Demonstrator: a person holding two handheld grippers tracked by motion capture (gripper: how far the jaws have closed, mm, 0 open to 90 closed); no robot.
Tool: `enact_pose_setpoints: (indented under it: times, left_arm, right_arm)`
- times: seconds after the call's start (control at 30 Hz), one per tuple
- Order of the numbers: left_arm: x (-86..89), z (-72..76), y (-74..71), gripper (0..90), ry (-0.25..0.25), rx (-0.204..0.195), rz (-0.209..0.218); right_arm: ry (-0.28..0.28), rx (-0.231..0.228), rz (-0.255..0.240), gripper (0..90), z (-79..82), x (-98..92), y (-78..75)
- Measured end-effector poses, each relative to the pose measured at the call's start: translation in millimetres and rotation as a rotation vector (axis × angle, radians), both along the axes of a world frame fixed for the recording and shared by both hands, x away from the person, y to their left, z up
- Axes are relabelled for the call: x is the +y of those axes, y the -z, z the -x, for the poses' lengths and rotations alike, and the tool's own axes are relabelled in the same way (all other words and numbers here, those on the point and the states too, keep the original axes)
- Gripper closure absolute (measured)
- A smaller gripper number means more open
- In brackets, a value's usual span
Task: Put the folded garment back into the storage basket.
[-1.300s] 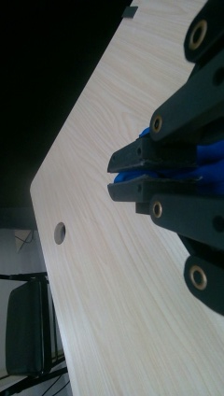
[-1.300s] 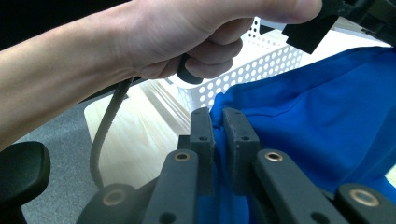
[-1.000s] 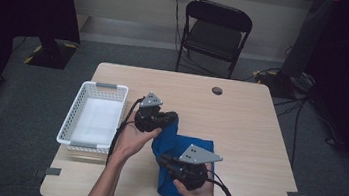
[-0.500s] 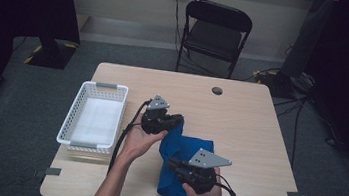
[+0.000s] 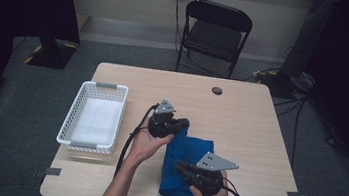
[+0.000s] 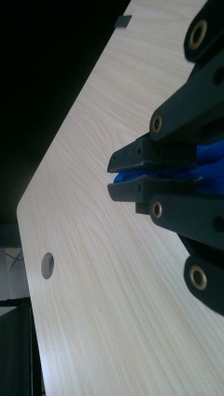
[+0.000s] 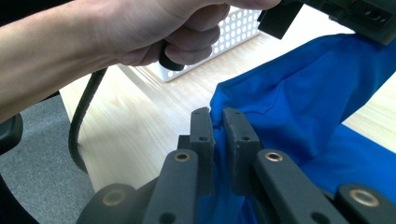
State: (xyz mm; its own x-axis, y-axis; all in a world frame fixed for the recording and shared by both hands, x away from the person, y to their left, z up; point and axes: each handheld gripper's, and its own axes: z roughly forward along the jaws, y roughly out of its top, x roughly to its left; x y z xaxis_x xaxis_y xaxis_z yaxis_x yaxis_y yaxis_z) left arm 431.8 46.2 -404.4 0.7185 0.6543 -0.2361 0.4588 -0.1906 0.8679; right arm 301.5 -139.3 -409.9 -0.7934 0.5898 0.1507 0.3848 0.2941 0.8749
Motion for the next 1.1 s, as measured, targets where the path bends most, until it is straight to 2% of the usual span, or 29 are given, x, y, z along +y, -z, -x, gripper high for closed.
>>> enact_pose_setpoints:
  times: [0.2,0.47,0.53,0.67,1.0,1.1]
  left_arm:
    - [-10.3,-1.1,5.4,85.1,0.012,0.013,-0.002]
    - [-23.1,-1.4,10.0,85.0,0.025,0.012,-0.001]
    - [-25.0,-1.5,11.4,85.0,0.021,0.007,-0.013]
    - [-26.6,-4.2,19.4,84.9,0.002,0.029,-0.006]
    - [-36.4,-8.5,34.9,84.8,0.012,0.056,-0.011]
    - [-42.0,-8.4,39.8,84.8,0.022,0.063,-0.024]
  right_arm:
    - [0.011,0.006,0.018,82.7,1.5,-7.7,4.4]
    - [0.016,-0.003,0.041,82.7,3.5,-14.9,7.3]
    - [0.021,-0.001,0.052,82.7,3.9,-18.3,9.6]
    - [0.033,0.012,0.066,82.7,4.5,-25.6,16.0]
    - [0.049,0.023,0.111,82.6,3.7,-39.0,25.7]
    - [0.048,0.029,0.122,82.5,5.0,-42.3,29.9]
